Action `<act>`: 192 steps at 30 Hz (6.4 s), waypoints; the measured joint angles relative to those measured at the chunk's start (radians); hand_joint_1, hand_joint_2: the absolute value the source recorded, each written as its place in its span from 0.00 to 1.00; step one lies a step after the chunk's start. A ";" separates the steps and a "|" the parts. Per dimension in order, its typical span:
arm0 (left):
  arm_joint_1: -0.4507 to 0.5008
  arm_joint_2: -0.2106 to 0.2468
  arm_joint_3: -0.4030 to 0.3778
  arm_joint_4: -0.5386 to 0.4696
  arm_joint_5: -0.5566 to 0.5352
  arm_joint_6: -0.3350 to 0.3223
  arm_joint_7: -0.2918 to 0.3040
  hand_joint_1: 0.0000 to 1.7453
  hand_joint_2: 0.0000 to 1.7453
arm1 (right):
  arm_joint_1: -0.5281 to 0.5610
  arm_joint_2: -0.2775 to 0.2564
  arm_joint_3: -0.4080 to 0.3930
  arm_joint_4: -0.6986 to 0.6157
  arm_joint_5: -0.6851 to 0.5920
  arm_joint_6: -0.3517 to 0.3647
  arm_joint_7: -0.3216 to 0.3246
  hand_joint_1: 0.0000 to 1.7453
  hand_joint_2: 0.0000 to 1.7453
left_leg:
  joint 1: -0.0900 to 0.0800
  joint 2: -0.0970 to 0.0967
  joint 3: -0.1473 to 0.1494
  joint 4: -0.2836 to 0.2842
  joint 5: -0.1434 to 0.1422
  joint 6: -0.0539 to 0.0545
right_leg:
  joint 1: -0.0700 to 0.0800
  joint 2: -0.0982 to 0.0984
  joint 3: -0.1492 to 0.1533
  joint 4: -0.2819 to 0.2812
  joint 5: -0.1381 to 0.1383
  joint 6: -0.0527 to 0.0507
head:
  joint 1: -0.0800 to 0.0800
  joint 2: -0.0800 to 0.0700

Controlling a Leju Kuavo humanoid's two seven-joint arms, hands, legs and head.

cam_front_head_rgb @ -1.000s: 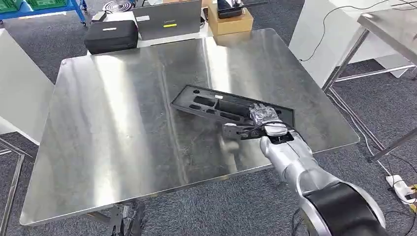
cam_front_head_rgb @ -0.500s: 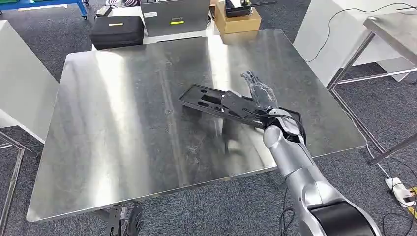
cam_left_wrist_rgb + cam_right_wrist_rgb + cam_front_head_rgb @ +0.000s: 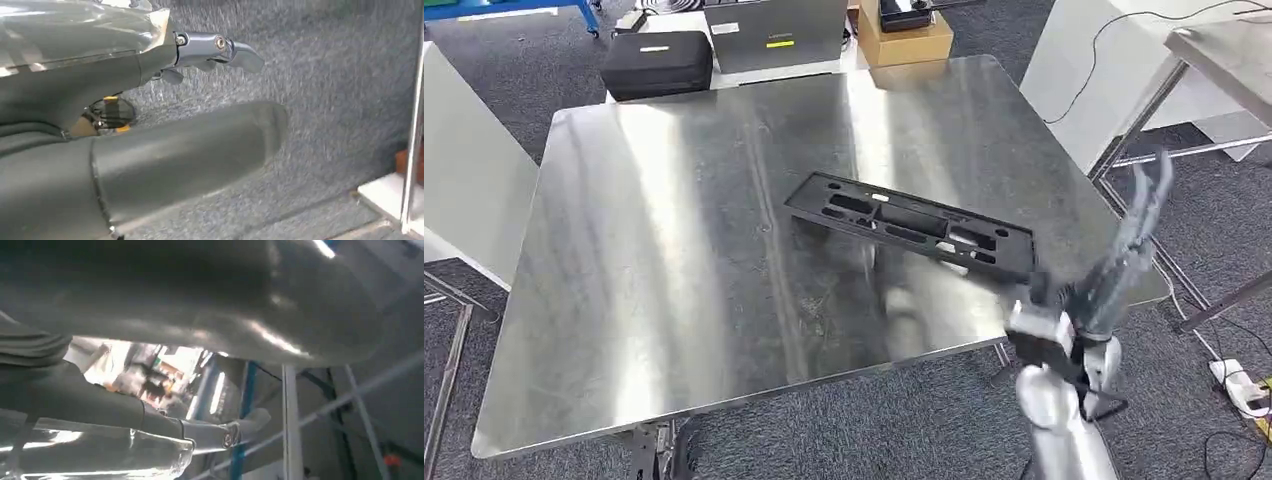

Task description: Take the parts from the cabinet and place them on the table.

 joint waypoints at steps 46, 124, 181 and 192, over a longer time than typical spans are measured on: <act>0.071 -0.048 0.129 -0.071 0.005 0.095 -0.013 0.00 0.00 | 0.348 0.146 -0.158 -0.067 -0.238 0.139 -0.037 0.00 0.00 | -0.044 0.012 0.028 -0.023 0.029 0.051 | 0.029 -0.001 0.159 -0.019 -0.104 -0.017 | 0.000 0.000; 0.087 -0.050 0.251 -0.063 -0.090 0.123 -0.066 0.00 0.00 | 0.403 0.172 -0.189 0.002 -0.313 0.160 -0.054 0.00 0.00 | -0.021 0.007 0.165 -0.026 -0.093 0.004 | 0.023 -0.007 0.035 0.012 -0.010 -0.025 | -0.014 0.000; 0.067 -0.090 0.226 -0.135 -0.108 0.067 0.008 0.00 0.00 | 0.464 0.241 -0.285 -0.109 -0.336 0.274 -0.021 0.00 0.00 | -0.011 0.010 0.006 0.223 -0.131 -0.020 | 0.022 0.019 0.058 -0.017 -0.028 -0.052 | -0.020 0.000; 0.063 -0.094 0.227 -0.143 -0.108 0.062 0.013 0.00 0.00 | 0.451 0.259 -0.320 -0.118 -0.383 0.335 -0.031 0.00 0.00 | -0.010 0.016 0.176 -0.087 -0.065 0.041 | 0.021 0.018 -0.072 0.190 -0.101 -0.026 | -0.002 0.000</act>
